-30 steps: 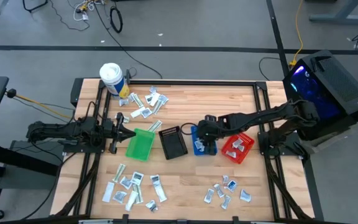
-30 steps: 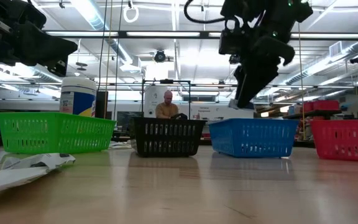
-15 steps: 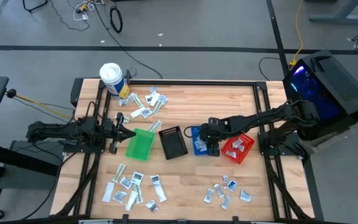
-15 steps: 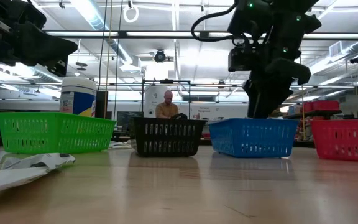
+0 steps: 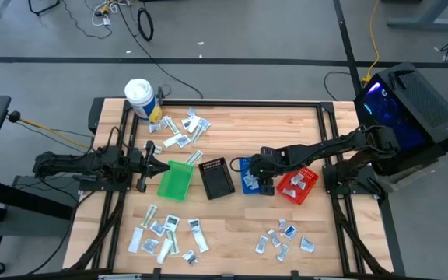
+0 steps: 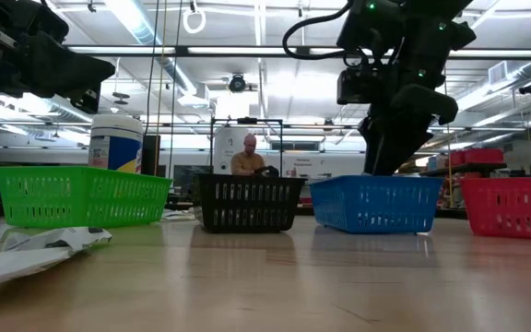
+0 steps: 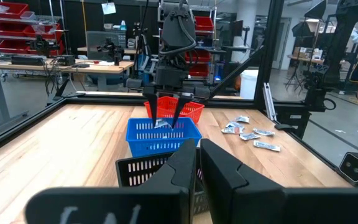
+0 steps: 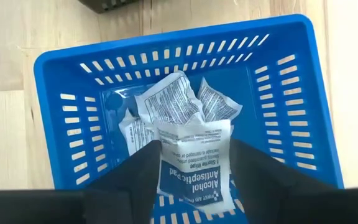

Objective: Pick & Place First Aid Supplies
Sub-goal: Put the alcohol pad into the blue basket, then put the ointment pack into the red basket

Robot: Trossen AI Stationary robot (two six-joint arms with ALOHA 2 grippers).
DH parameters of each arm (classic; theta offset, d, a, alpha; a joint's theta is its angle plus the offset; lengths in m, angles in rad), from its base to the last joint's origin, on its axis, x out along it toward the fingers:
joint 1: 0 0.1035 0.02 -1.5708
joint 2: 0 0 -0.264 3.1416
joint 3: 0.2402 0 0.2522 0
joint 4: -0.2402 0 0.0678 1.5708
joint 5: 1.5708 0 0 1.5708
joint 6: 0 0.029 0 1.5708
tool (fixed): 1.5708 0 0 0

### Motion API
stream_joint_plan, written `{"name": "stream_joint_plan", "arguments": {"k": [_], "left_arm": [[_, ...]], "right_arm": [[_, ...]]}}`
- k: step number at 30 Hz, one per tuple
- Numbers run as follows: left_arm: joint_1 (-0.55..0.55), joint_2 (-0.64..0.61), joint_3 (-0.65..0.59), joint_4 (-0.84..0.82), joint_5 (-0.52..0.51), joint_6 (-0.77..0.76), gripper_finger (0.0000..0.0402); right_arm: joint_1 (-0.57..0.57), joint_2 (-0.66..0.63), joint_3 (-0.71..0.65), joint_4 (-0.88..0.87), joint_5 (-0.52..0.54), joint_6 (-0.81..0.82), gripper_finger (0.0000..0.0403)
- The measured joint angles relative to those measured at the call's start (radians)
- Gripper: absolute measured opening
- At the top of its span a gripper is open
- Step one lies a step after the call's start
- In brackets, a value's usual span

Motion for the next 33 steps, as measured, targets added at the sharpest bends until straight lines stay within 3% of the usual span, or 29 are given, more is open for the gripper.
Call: {"name": "stream_joint_plan", "arguments": {"k": [11,17,25,33], "left_arm": [[0.000,0.000,0.000,0.000,0.000,0.000,0.0032],[0.000,0.000,0.000,0.000,0.000,0.000,0.0032],[0.000,0.000,0.000,0.000,0.000,0.000,0.0032],[0.000,0.000,0.000,0.000,0.000,0.000,0.0032]], "right_arm": [[0.019,-0.020,0.013,-0.020,0.000,0.005,0.0262],[0.077,-0.082,0.062,-0.034,-0.015,0.006,0.0267],[0.203,-0.133,0.079,-0.047,-0.135,-0.054,0.0268],[0.360,-0.132,0.079,-0.053,-0.142,-0.140,0.0268]]}}
